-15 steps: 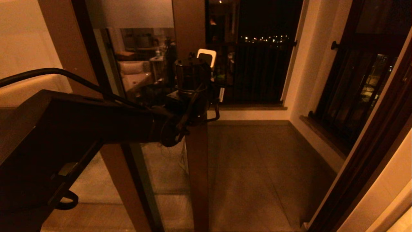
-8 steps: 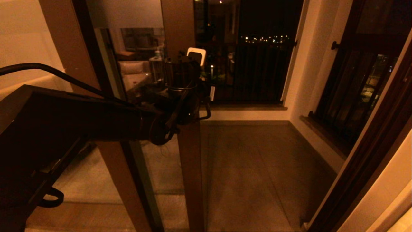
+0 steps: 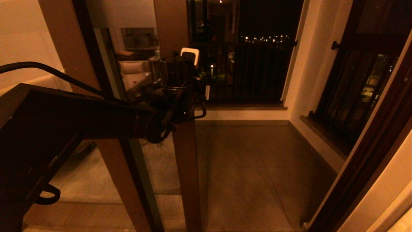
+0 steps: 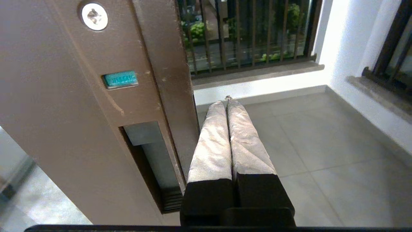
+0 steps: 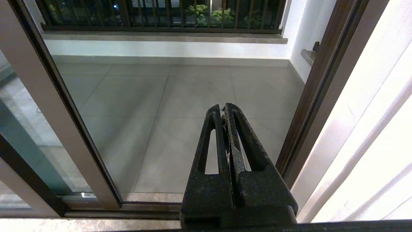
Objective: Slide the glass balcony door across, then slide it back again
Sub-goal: Open the slid door
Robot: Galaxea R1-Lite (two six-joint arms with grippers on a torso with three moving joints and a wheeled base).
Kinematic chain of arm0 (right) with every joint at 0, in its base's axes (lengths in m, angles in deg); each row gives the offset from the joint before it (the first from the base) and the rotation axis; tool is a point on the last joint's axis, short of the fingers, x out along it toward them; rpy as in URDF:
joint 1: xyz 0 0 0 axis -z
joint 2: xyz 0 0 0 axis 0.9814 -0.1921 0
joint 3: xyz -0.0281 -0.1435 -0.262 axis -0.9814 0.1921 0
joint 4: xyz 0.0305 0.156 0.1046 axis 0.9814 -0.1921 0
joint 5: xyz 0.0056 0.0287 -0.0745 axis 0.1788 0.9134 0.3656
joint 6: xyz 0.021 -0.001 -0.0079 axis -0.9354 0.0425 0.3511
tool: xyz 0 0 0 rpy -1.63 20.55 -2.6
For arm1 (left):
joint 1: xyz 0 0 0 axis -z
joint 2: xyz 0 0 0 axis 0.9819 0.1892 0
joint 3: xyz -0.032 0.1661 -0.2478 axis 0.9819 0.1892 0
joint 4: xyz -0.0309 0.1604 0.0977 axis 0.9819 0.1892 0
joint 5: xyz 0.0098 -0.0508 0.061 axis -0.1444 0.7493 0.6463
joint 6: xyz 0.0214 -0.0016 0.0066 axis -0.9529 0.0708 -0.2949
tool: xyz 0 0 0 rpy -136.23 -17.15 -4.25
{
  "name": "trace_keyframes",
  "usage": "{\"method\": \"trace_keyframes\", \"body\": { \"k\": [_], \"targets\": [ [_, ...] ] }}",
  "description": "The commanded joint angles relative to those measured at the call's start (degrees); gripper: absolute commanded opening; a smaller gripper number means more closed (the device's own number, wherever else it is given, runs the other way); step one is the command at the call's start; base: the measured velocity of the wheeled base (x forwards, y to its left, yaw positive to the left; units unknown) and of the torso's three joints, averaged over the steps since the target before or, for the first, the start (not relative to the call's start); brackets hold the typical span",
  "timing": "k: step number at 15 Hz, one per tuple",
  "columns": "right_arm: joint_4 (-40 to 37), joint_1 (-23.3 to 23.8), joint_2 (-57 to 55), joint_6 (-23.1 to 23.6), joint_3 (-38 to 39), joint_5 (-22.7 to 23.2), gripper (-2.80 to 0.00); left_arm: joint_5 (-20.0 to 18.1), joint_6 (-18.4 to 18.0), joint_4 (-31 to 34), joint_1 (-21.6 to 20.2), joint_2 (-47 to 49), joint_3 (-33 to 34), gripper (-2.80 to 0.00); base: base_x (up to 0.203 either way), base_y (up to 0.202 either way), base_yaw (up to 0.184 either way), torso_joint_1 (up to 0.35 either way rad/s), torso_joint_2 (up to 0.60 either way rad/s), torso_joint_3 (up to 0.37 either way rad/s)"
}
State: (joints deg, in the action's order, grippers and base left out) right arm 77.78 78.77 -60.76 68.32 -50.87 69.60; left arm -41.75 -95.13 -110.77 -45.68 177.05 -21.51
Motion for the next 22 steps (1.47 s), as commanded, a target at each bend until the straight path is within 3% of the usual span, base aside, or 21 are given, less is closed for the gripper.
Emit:
{"method": "trace_keyframes", "body": {
  "k": [1, 5, 9, 22],
  "targets": [
    [0.0, 0.0, -0.1, 0.1, 0.0, 0.0, -2.80, 0.3, 0.0, -0.1, -0.5, -0.8, 1.4, -2.80, 0.000, 0.000, 0.000, 0.000, 0.00, 0.000],
    [-0.1, 0.0, -0.1, 0.1, 0.0, 0.0, -2.80, -0.3, 0.1, -0.5, -3.3, -3.7, 6.1, -2.80, 0.000, 0.000, 0.000, 0.000, 0.00, 0.000],
    [0.0, 0.0, -0.1, 0.1, 0.0, 0.0, -2.80, -0.4, -0.4, -7.6, -4.9, -3.5, 9.1, -2.80, 0.000, 0.000, 0.000, 0.000, 0.00, 0.000],
    [-0.1, 0.0, -0.1, 0.1, 0.0, 0.0, -2.80, -0.6, -0.1, -8.4, -6.4, -6.1, 13.8, -2.80, 0.000, 0.000, 0.000, 0.000, 0.00, 0.000]
  ]
}}
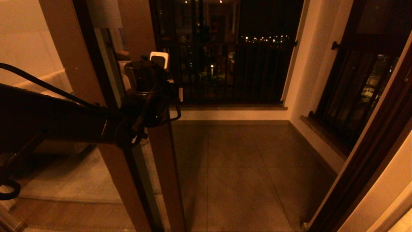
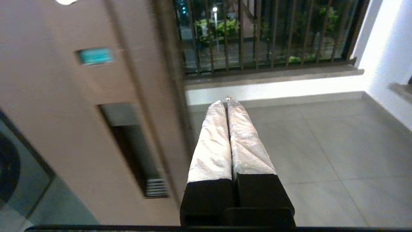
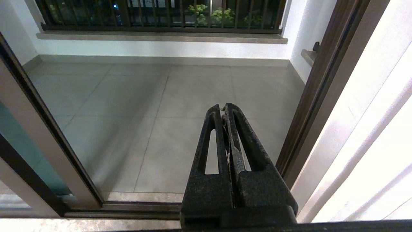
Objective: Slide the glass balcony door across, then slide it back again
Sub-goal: Open the slid door
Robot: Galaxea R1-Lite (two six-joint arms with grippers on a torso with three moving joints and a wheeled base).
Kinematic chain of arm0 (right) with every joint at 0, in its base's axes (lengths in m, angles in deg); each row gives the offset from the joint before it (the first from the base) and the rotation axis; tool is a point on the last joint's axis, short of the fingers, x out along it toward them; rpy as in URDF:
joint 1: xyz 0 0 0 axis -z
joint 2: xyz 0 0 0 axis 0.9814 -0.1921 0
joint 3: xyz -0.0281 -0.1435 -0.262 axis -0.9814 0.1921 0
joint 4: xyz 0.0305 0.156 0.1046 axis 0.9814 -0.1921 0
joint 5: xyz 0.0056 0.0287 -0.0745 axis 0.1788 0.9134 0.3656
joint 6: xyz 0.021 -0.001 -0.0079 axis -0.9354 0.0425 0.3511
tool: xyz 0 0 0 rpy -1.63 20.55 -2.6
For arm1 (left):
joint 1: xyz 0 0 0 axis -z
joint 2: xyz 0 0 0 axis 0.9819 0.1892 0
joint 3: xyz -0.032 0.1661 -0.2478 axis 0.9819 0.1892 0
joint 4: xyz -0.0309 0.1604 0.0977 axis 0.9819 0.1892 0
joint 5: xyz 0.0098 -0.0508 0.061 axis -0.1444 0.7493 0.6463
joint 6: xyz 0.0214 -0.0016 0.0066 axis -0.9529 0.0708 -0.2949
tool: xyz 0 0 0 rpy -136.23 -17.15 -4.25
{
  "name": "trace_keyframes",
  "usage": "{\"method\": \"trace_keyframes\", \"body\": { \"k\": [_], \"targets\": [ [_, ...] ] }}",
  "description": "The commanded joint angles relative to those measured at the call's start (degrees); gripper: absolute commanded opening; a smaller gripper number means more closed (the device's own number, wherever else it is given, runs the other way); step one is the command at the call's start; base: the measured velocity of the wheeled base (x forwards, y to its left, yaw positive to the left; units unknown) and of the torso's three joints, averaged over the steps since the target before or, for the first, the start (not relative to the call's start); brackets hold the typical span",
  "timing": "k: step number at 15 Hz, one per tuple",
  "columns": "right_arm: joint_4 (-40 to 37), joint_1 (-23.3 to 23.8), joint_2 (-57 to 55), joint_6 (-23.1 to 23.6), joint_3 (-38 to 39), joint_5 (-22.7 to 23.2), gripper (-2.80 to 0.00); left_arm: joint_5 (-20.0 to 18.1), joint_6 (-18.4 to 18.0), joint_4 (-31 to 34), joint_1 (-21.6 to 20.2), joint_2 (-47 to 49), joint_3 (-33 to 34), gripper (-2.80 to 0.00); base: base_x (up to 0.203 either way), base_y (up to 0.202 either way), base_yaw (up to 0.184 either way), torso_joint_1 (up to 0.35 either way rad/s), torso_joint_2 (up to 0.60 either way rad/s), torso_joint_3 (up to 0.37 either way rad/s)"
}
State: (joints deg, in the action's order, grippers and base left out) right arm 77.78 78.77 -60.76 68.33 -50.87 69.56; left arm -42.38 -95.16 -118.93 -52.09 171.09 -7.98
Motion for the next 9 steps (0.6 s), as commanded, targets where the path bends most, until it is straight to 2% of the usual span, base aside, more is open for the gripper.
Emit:
{"method": "trace_keyframes", "body": {
  "k": [1, 5, 9],
  "targets": [
    [0.0, 0.0, -0.1, 0.0, 0.0, 0.0, -2.80, 0.1, -0.1, -0.3, 0.0, -0.1, 0.3, -2.80, 0.000, 0.000, 0.000, 0.000, 0.00, 0.000],
    [0.0, 0.0, -0.1, 0.0, 0.0, 0.0, -2.80, 0.0, -0.1, -0.3, -1.7, -0.5, 0.7, -2.80, 0.000, 0.000, 0.000, 0.000, 0.00, 0.000],
    [-0.1, 0.0, -0.1, 0.0, 0.0, 0.0, -2.80, -1.4, 0.0, -1.1, -2.8, -2.0, 4.7, -2.80, 0.000, 0.000, 0.000, 0.000, 0.00, 0.000]
  ]
}}
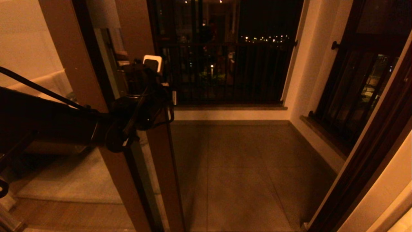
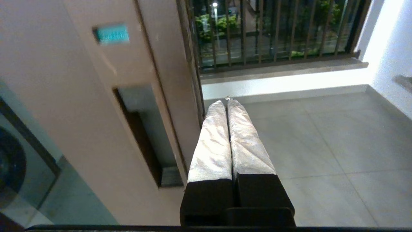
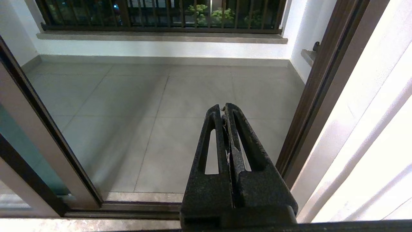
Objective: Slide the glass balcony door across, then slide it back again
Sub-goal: Open the slid door
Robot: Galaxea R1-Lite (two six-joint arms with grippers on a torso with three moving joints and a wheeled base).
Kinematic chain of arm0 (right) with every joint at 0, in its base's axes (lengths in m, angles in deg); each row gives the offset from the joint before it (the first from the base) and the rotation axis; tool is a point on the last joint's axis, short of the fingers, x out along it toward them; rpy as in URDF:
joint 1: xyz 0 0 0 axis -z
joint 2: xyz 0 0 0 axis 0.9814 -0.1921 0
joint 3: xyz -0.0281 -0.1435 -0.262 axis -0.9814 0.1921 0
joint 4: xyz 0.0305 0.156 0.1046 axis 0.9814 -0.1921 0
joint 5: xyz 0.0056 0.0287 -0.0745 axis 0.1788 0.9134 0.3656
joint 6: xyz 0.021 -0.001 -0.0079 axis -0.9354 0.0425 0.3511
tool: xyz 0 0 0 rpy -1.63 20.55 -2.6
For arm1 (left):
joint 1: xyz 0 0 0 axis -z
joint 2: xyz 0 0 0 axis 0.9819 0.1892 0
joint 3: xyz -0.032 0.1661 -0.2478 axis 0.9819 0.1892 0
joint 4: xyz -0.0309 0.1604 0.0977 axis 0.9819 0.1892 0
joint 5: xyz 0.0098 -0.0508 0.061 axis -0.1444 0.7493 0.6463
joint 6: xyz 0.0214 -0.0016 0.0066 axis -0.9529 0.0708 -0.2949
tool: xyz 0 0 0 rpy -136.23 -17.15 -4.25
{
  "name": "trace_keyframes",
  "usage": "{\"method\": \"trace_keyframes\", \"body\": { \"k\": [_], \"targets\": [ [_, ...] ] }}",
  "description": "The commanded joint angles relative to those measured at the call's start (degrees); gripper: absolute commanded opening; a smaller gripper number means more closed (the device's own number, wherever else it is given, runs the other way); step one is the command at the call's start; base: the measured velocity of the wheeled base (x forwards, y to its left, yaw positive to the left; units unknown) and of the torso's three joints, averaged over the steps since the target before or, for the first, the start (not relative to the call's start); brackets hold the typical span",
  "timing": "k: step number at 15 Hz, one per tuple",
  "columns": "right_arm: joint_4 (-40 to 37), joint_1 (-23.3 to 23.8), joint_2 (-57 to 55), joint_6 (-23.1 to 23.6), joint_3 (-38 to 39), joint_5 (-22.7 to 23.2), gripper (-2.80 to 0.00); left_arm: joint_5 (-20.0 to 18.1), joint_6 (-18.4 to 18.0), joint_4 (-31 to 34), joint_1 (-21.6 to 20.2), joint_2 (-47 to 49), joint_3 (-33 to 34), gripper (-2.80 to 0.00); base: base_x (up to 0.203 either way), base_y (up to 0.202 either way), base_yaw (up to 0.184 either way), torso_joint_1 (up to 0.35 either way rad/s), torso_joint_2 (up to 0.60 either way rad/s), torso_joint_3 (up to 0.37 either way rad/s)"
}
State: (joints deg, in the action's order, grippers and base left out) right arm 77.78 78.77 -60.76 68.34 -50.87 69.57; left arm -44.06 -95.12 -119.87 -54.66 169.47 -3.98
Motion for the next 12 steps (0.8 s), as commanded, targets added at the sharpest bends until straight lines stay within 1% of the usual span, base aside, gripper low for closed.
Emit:
{"method": "trace_keyframes", "body": {
  "k": [1, 3, 5, 12],
  "targets": [
    [0.0, 0.0, -0.1, 0.0, 0.0, 0.0, -2.80, 0.3, 0.0, -1.5, -0.5, -0.2, 0.8, -2.80, 0.000, 0.000, 0.000, 0.000, 0.00, 0.000],
    [0.0, 0.0, -0.1, 0.0, 0.0, 0.0, -2.80, -0.5, -0.3, -4.0, -0.5, 0.0, 0.7, -2.80, 0.000, 0.000, 0.000, 0.000, 0.00, 0.000],
    [0.0, 0.0, -0.1, 0.0, 0.0, 0.0, -2.80, -1.4, -0.3, -4.0, -0.2, -0.7, 0.6, -2.80, 0.000, 0.000, 0.000, 0.000, 0.00, 0.000],
    [-0.1, 0.0, -0.1, 0.0, 0.0, 0.0, -2.80, -1.2, -0.4, -4.0, -1.0, 0.6, 0.0, -2.80, 0.000, 0.000, 0.000, 0.000, 0.00, 0.000]
  ]
}}
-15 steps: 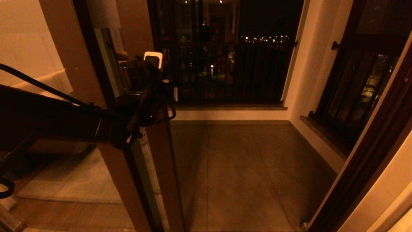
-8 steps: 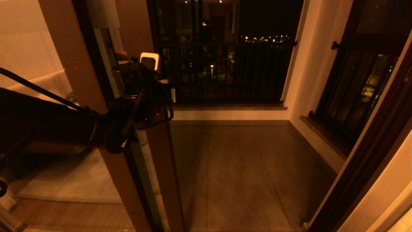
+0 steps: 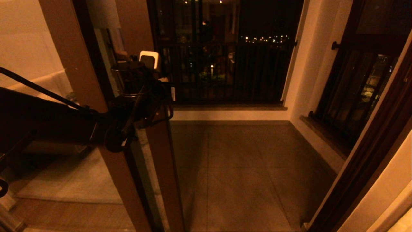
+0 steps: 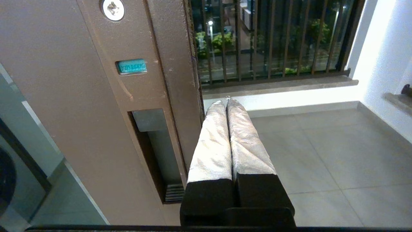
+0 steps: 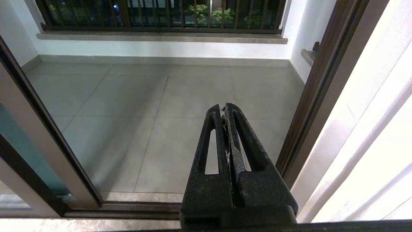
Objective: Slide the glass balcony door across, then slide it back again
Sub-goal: Open the slid door
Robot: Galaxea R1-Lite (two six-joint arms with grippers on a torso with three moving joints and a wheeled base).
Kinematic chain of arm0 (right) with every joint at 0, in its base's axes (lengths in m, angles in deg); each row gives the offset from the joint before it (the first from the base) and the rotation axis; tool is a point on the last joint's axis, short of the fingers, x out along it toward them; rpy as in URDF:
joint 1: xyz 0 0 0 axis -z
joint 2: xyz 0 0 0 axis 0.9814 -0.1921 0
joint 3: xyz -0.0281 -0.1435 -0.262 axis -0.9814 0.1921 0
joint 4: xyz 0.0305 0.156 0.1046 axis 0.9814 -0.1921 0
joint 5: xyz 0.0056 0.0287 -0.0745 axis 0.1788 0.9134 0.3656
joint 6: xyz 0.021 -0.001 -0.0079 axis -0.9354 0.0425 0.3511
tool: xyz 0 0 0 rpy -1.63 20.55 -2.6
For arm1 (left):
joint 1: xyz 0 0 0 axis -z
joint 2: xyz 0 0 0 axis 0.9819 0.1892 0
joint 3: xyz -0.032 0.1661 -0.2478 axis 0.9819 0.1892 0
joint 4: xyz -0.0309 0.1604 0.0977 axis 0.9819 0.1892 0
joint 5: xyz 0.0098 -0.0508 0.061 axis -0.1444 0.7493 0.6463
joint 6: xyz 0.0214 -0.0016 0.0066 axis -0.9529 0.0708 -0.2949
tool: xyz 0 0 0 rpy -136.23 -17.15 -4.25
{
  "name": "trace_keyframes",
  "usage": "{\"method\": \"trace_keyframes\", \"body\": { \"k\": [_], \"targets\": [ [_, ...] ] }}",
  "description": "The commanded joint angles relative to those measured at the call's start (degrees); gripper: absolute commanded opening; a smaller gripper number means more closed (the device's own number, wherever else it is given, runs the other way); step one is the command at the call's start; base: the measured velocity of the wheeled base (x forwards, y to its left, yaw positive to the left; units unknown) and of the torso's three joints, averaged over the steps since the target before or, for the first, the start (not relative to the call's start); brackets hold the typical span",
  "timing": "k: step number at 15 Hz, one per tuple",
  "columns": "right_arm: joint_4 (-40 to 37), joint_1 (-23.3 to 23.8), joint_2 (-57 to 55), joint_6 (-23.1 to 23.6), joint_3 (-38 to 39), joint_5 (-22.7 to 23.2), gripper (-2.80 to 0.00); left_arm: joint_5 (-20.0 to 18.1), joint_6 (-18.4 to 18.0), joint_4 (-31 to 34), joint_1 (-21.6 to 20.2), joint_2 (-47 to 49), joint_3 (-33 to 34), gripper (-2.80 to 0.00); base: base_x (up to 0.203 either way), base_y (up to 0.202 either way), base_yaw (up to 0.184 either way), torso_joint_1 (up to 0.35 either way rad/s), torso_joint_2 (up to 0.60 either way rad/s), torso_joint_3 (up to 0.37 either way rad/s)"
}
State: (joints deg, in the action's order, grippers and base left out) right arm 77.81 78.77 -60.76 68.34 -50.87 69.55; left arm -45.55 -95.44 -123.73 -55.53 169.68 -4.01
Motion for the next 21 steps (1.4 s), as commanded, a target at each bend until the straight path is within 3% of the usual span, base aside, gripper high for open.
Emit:
{"method": "trace_keyframes", "body": {
  "k": [1, 21],
  "targets": [
    [0.0, 0.0, -0.1, 0.0, 0.0, 0.1, -2.80, 0.3, -0.1, -0.2, -0.5, 0.2, 0.1, -2.80, 0.000, 0.000, 0.000, 0.000, 0.00, 0.000],
    [0.0, 0.0, -0.1, 0.0, 0.0, 0.0, -2.80, 0.1, 0.1, -0.4, -3.1, -1.8, 3.3, -2.80, 0.000, 0.000, 0.000, 0.000, 0.00, 0.000]
  ]
}}
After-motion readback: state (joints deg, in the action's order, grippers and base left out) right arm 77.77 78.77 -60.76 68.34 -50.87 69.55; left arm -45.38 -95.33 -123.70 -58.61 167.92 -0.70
